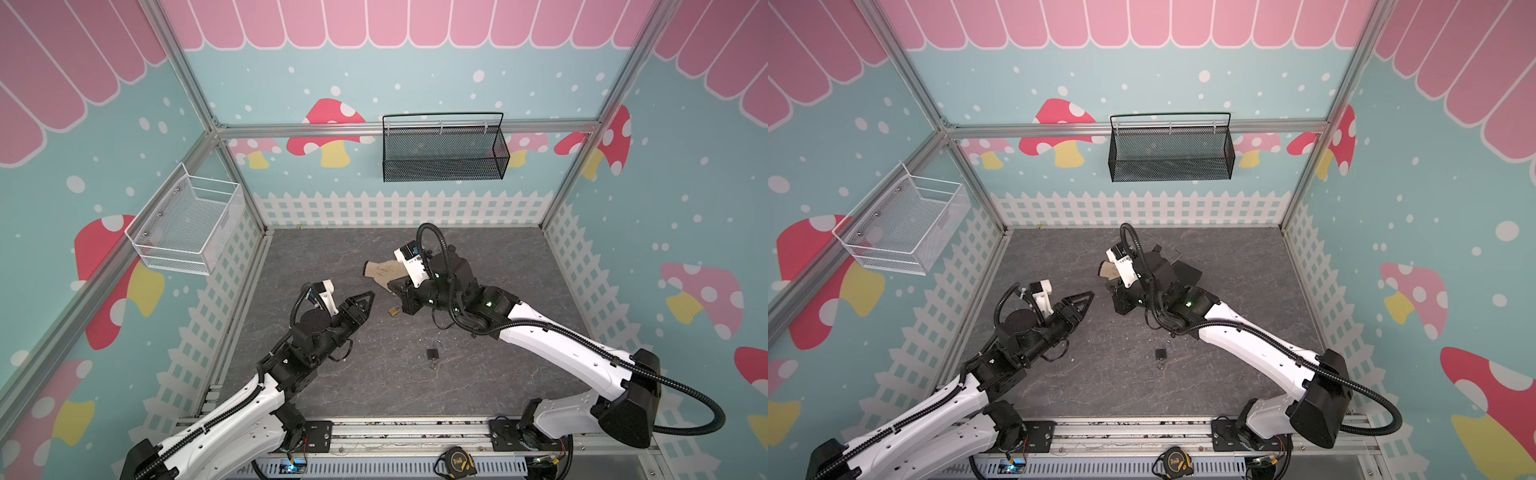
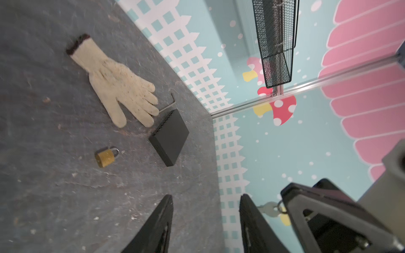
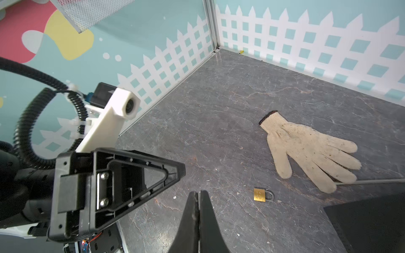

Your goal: Unlock with the key

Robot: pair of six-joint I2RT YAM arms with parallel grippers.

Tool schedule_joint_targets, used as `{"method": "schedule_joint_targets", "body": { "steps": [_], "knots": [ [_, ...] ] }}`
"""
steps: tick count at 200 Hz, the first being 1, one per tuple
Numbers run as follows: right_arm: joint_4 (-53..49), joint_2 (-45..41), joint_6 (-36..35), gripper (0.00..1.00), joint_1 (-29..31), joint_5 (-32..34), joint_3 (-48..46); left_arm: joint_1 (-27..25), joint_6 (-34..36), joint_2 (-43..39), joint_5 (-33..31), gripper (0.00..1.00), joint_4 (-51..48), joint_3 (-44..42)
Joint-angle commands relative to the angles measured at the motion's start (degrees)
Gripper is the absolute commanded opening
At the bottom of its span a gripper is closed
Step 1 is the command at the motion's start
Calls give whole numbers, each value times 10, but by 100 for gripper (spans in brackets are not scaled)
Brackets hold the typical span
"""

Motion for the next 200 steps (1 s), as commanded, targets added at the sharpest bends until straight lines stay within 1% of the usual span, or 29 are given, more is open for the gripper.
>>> {"method": "schedule_joint_targets", "body": {
  "steps": [1,20,35,61,79,94,130,153,165,185,200],
  "knots": [
    [103,-15,-12,0,-1,-22,-31,-4,-152,5,-43,49,24,17],
    [163,-22,-4,0,-1,-33,-64,-11,-194,7,-68,49,25,16],
    [203,-24,3,0,-1,-43,-85,-13,-224,12,-67,49,47,12],
    [246,-14,18,0,1,-58,-99,-20,-266,19,-74,50,44,18],
    [266,-4,23,0,9,-71,-102,-26,-272,23,-80,50,41,28],
    [281,4,24,0,15,-69,-106,-34,-287,25,-91,50,35,32],
    [311,19,34,0,24,-81,-112,-45,-328,35,-100,50,64,23],
    [316,23,32,0,28,-71,-116,-49,-350,37,-103,50,74,18],
    [326,21,39,0,28,-65,-126,-51,-356,35,-111,49,75,18],
    [351,22,54,0,29,-79,-141,-56,-368,35,-112,49,81,20],
    [362,22,65,0,29,-78,-149,-60,-378,38,-114,49,93,17]
  ]
}}
